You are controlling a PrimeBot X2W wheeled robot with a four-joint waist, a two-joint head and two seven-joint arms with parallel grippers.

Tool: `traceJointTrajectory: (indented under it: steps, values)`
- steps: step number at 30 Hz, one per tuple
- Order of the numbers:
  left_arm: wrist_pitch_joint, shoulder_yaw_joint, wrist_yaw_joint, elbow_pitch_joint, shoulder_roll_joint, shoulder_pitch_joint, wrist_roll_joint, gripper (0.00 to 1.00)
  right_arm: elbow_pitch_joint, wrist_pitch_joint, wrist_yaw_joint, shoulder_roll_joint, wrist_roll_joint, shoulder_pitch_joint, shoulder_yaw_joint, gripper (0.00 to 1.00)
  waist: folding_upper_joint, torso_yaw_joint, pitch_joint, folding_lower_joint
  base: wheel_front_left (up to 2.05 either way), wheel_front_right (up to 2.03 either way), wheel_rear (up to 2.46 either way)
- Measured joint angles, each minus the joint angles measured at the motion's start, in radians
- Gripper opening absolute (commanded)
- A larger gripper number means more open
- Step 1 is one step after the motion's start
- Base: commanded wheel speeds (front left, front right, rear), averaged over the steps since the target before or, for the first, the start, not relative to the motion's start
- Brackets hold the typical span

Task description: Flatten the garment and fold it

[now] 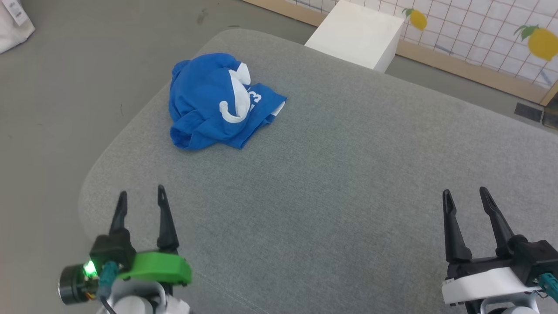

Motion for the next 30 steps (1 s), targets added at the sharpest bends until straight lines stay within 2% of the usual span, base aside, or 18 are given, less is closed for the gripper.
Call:
traceJointTrajectory:
  steps: [4,8,9,10,12,16,18,23,26,30]
  values:
    - [0.0,0.044,-0.047,0.017,0.027,-0.114,-0.001,1.0,-0.004,0.0,0.0,0.0,-0.019,-0.012,-0.003,1.0,0.0,-0.008,0.024,0.0,0.0,0.0,0.0]
    - [0.0,0.114,-0.124,0.093,0.067,-0.3,-0.062,1.0,-0.011,0.0,0.0,0.0,-0.039,-0.042,-0.003,1.0,0.0,-0.021,0.058,0.0,0.0,0.0,0.0]
    - [0.0,0.127,-0.146,0.129,0.084,-0.348,-0.072,1.0,-0.013,0.0,0.0,0.0,-0.044,-0.05,-0.003,1.0,0.0,-0.027,0.068,0.0,0.0,0.0,0.0]
    - [0.012,0.146,-0.199,0.284,0.146,-0.48,-0.122,1.0,-0.025,0.0,0.0,0.001,-0.061,-0.077,-0.001,1.0,0.0,-0.046,0.1,0.0001,0.0,0.0,0.0]
    - [0.053,0.14,-0.223,0.388,0.209,-0.578,-0.129,1.0,-0.036,0.0,0.0,0.001,-0.071,-0.098,-0.006,1.0,0.0,-0.063,0.125,0.0001,0.0,0.0,0.0]
    - [0.199,0.119,-0.248,0.53,0.273,-0.76,-0.227,1.0,-0.057,0.0,0.0,0.001,-0.083,-0.137,-0.021,1.0,0.0,-0.095,0.178,0.0001,0.0,0.0,0.0]
    - [0.29,0.072,-0.249,0.581,0.306,-0.835,-0.279,1.0,-0.068,0.0,0.0,0.001,-0.086,-0.153,-0.026,1.0,0.0,-0.115,0.207,0.0002,0.0,0.0,0.0]
    - [0.548,-0.142,-0.249,0.59,0.399,-0.923,-0.451,1.0,-0.092,0.0,0.0,0.001,-0.089,-0.185,-0.032,1.0,0.0,-0.166,0.271,0.0002,0.0,0.0,0.0]
    - [0.7,-0.267,-0.249,0.562,0.478,-0.948,-0.558,1.0,-0.115,0.0,0.0,0.001,-0.097,-0.205,-0.026,1.0,0.0,-0.2,0.31,0.0002,0.0,0.0,0.0]
    - [0.855,-0.369,-0.252,0.537,0.581,-0.97,-0.67,1.0,-0.162,0.0,0.0,0.001,-0.106,-0.235,-0.022,1.0,0.0,-0.24,0.36,0.0002,0.0,0.0,0.0]
